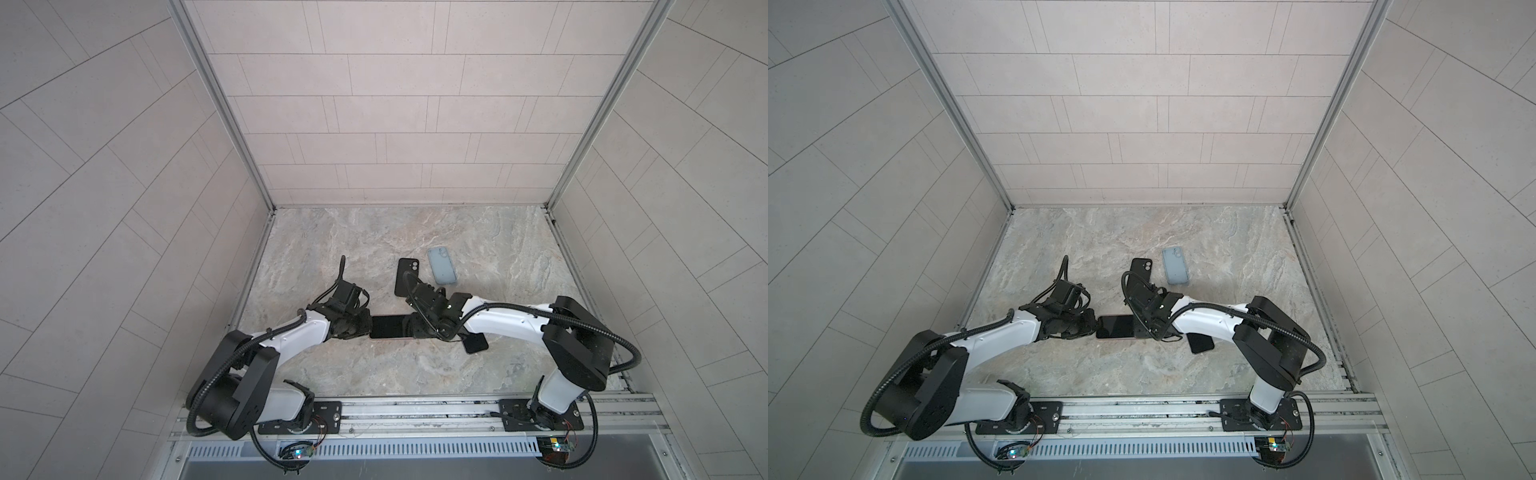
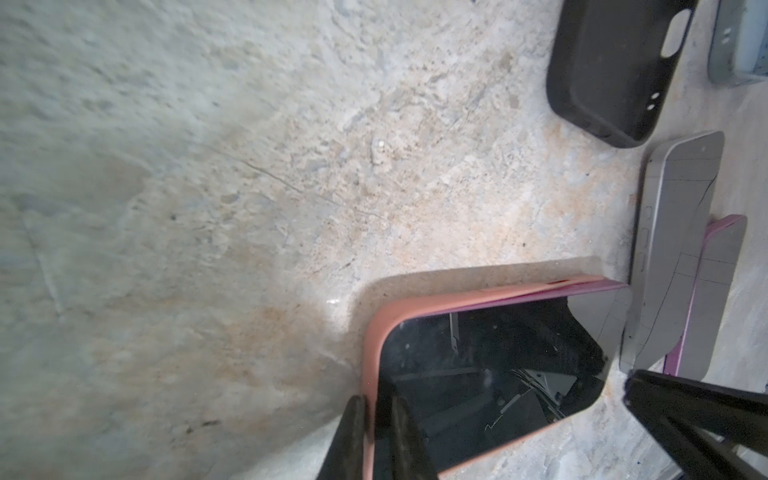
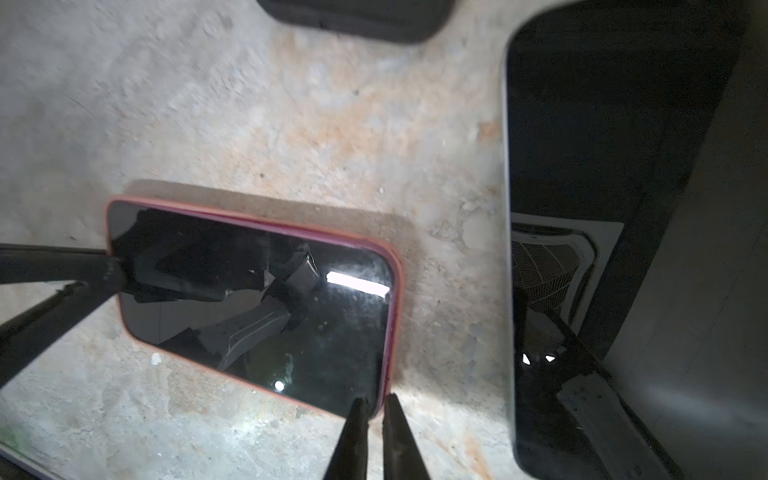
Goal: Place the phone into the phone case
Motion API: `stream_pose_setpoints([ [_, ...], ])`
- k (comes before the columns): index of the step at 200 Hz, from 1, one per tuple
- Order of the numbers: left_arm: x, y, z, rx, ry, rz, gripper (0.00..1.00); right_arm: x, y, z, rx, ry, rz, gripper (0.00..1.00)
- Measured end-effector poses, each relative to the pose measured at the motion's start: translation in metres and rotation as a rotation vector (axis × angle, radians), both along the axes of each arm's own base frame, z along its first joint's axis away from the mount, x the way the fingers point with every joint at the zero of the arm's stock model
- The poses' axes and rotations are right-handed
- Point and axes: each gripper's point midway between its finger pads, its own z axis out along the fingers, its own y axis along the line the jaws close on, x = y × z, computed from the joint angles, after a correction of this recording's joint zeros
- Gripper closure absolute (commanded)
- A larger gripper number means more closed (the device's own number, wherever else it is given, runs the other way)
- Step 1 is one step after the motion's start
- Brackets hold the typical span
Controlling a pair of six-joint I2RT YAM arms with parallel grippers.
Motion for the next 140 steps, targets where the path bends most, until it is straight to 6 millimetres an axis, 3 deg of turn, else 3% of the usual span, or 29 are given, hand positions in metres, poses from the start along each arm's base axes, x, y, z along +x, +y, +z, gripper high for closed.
stream_pose_setpoints([
  [47,0.000,0.000,0.000,0.006,0.004,-0.006,0.86,0.031,0.003,0.020,0.027,-0.043,0.010,0.87],
  [140,-0.003,0.000,0.000,0.015,0.025,-0.018,0.86,0.043,-0.003,-0.012,-0.028,0.043,0.029,0.89],
])
